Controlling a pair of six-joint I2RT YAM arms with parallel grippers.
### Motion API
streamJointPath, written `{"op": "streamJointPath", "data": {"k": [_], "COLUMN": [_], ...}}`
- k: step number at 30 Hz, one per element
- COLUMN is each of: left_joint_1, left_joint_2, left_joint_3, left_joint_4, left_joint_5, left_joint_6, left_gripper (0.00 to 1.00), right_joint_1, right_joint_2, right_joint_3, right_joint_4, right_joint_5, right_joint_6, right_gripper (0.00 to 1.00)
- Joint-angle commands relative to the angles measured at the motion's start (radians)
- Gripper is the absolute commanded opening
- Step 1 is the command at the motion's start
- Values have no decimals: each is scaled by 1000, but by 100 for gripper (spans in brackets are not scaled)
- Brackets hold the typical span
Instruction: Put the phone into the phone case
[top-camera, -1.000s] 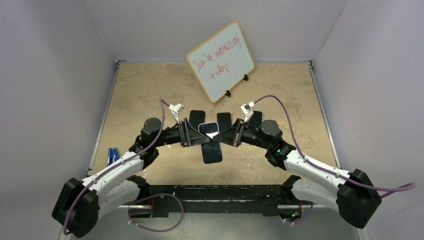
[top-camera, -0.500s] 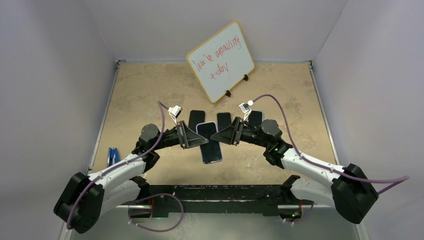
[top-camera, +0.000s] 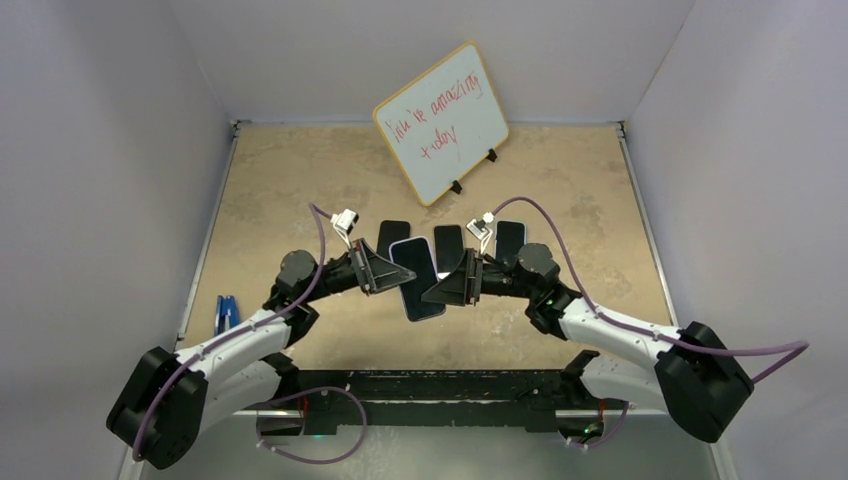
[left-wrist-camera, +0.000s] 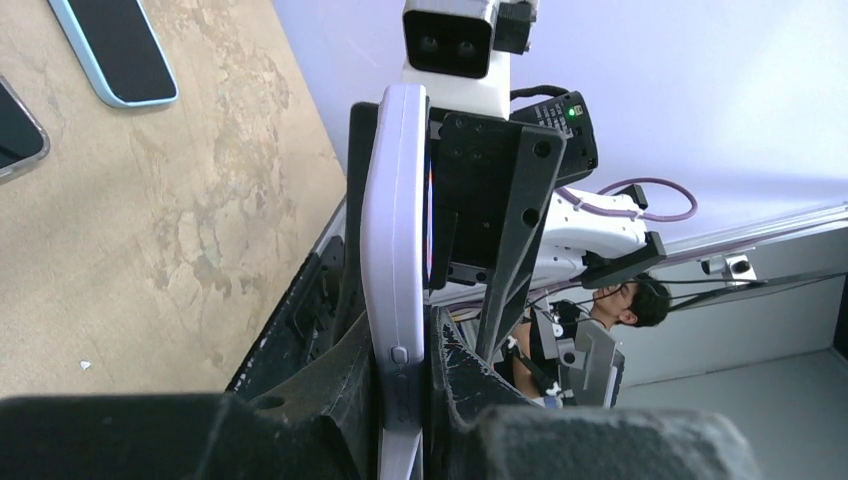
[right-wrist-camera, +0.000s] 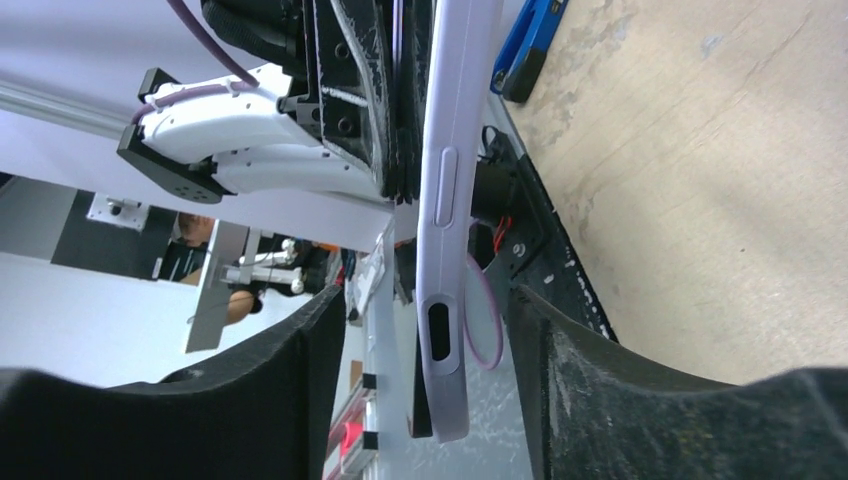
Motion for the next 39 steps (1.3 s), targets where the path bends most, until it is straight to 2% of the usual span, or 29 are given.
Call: {"op": "streamJointPath", "data": {"k": [1, 4, 6, 9, 12, 13, 18, 21, 27, 34, 37, 39], "left_joint_1": [1, 0, 0, 0, 2, 2, 2, 2, 2, 0, 0, 0], "left_joint_2": [-40, -39, -31, -29, -30, -30, -30, -77, -138, -50, -28, -26], "left_joint_3": [0, -8, -10, -18, -18, -13, 14, 2, -73, -117, -122, -121], "left_joint_4": [85, 80, 85, 85, 44, 22, -1, -62, -42, 116, 134, 113], "left_joint_5": [-54, -66, -62, -64, -65, -57, 36, 38, 16, 31, 34, 31], "left_joint_6": [17, 26, 28, 27, 34, 36, 23, 26, -24, -94, -105, -90], "left_gripper": [0, 0, 0, 0, 0, 0, 37, 44, 45, 46, 42, 35], "right_joint_1": [4, 4, 5, 5, 4, 5, 5, 3, 3, 5, 4, 4], "right_joint_2": [13, 25, 32, 50, 47, 41, -19, -53, -25, 71, 89, 101], "right_joint_3": [11, 15, 12, 16, 15, 14, -3, -14, -25, -32, -25, -29], "right_joint_4": [48, 19, 19, -4, -12, -21, -18, -2, 115, 267, 258, 261], "right_joint_5": [-73, -82, -89, -91, -75, -61, 53, 135, 200, 206, 219, 218], "right_joint_6": [5, 1, 4, 3, 3, 5, 31, 60, 116, 189, 192, 190], "right_gripper": [60, 61, 56, 34, 5, 0, 0, 0, 0, 0, 0, 0]}}
